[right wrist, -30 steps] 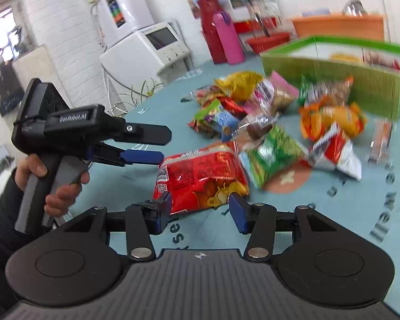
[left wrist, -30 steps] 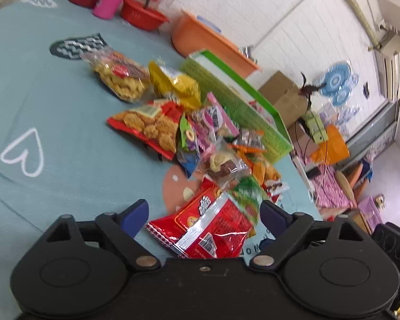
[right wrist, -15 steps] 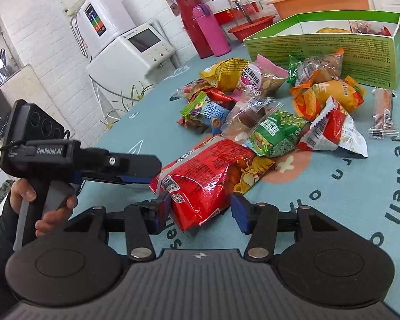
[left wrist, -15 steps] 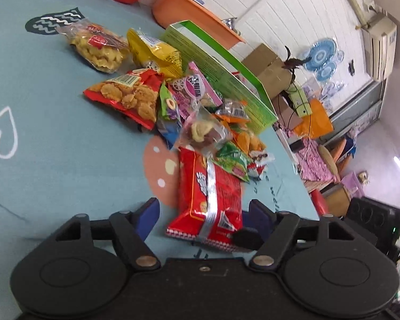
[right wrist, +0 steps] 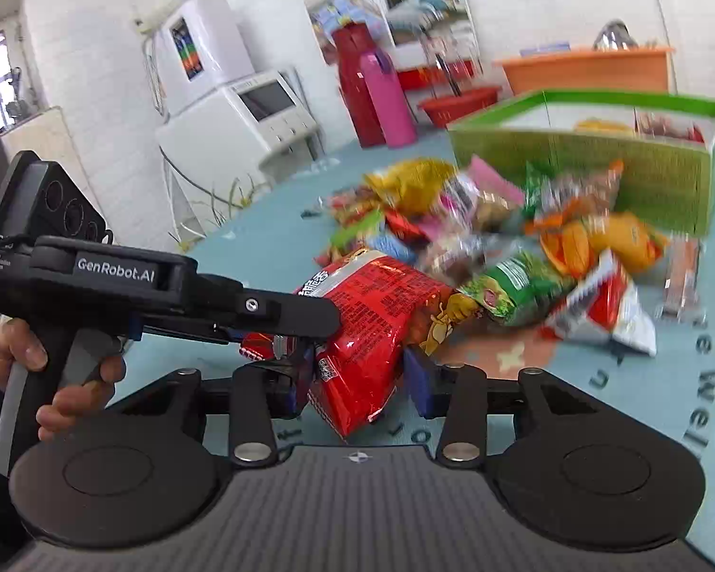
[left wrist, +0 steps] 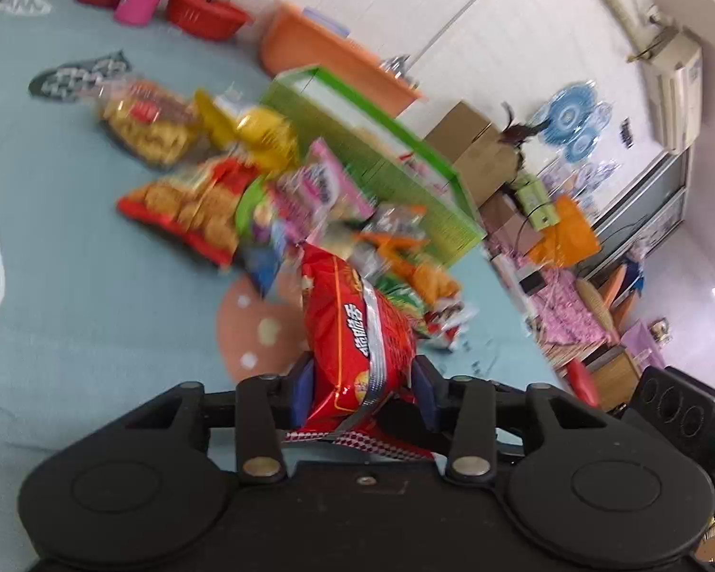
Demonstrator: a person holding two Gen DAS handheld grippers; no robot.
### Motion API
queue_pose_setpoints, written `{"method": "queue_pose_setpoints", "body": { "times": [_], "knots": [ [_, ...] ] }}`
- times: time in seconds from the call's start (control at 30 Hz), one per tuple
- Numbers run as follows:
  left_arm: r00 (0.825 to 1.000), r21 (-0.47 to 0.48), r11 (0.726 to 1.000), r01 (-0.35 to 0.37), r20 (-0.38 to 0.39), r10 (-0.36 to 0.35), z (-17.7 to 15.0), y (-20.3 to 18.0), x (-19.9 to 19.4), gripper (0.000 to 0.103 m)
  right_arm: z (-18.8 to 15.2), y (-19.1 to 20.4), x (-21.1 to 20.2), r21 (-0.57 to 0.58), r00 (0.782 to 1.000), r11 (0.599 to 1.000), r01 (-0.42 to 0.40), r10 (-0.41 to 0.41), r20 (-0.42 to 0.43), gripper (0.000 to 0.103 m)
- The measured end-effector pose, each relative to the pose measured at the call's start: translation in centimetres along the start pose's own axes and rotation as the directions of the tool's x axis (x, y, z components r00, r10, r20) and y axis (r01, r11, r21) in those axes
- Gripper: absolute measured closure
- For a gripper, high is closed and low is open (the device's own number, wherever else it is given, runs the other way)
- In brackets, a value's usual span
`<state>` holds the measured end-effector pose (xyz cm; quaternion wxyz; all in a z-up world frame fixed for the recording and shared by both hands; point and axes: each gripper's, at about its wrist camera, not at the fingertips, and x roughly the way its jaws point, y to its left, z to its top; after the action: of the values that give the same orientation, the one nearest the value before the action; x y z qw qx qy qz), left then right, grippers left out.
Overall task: Organize snacks
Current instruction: 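Carry both red packets into the green box and open both grippers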
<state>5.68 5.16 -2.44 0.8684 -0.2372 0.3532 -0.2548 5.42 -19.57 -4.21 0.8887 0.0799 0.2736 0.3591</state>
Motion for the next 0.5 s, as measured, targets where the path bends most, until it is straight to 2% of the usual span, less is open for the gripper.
{"method": "queue_pose_setpoints", "body": {
  "times": [0.2, 0.37, 0.5],
  "knots": [
    [0.992, 0.075, 0.996, 0.049, 0.113, -0.057, 3.4, -2.7, -0.8, 0.083, 3.4, 0.0, -1.6, -0.074, 0.992, 0.997, 0.021, -0.011, 0.124, 0.041],
    [0.978, 0.108, 0.99, 0.092, 0.178, -0.11, 6.8, -4.5, 0.9, 0.083, 6.5, -1.2, -2.0, -0.129, 0.972, 0.988, 0.081, -0.05, 0.228, 0.042],
    [0.97, 0.113, 0.987, 0.117, 0.2, -0.138, 9.9, -4.7, 3.0, 0.083, 8.9, -2.9, -1.5, -0.142, 0.957, 0.983, 0.121, -0.077, 0.279, 0.042]
  ]
}}
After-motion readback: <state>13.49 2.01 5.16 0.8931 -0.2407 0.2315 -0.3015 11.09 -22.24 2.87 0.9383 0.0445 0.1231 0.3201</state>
